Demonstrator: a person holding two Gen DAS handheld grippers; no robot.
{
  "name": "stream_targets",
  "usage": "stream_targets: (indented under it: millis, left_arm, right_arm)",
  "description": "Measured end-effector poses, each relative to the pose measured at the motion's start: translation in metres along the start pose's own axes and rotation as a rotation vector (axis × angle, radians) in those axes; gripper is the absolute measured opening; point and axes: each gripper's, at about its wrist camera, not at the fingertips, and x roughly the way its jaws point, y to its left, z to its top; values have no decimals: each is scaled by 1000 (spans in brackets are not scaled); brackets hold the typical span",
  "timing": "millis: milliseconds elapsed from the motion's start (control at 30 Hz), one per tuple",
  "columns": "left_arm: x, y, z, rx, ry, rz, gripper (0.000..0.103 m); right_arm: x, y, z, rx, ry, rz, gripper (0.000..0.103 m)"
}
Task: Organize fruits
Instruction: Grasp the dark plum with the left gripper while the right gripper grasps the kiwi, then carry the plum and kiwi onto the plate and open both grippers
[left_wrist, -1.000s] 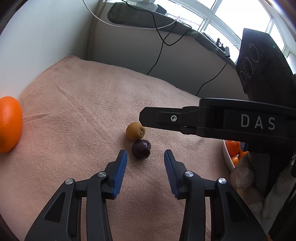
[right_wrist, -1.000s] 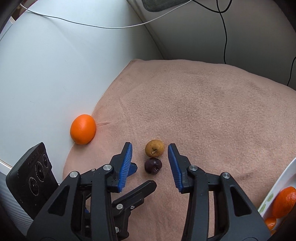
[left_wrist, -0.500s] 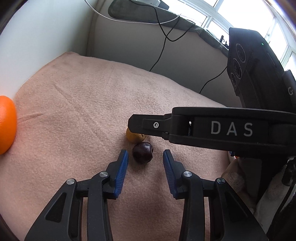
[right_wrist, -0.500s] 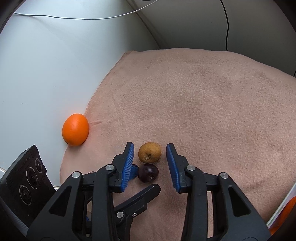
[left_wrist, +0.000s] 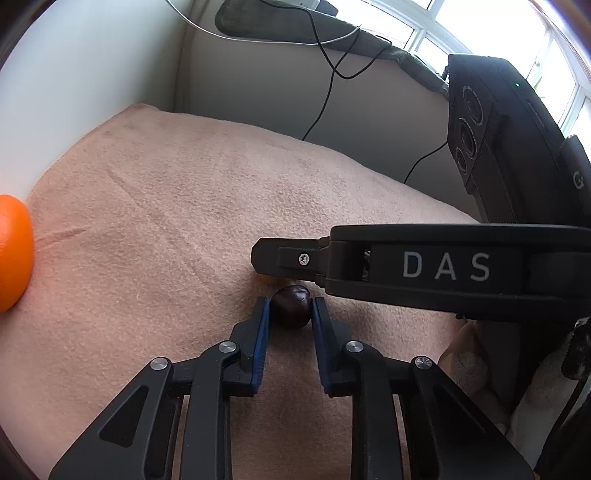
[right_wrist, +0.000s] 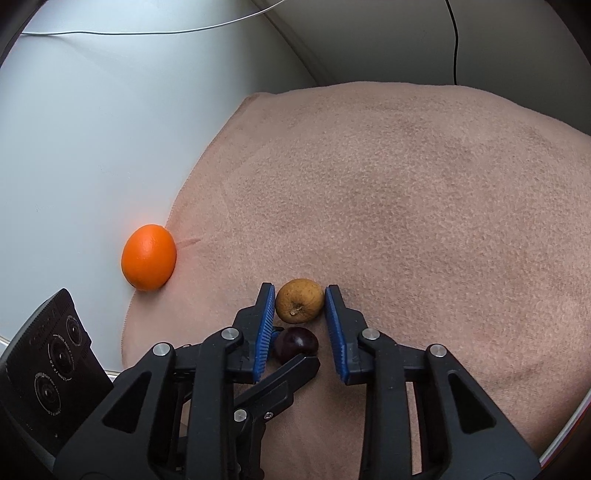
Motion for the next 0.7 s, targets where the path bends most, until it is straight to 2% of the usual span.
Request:
stream_targets:
  millis: [467,700]
  left_arm:
    - [-13,-3,-11,0,-16,-15,21]
    - [-29,-10,-19,-2,-35,-55,21]
  right_arm:
    - [-37,-4,-6,-9,-67,5,29]
    - [-70,-5,-17,-35,-112,-13,29]
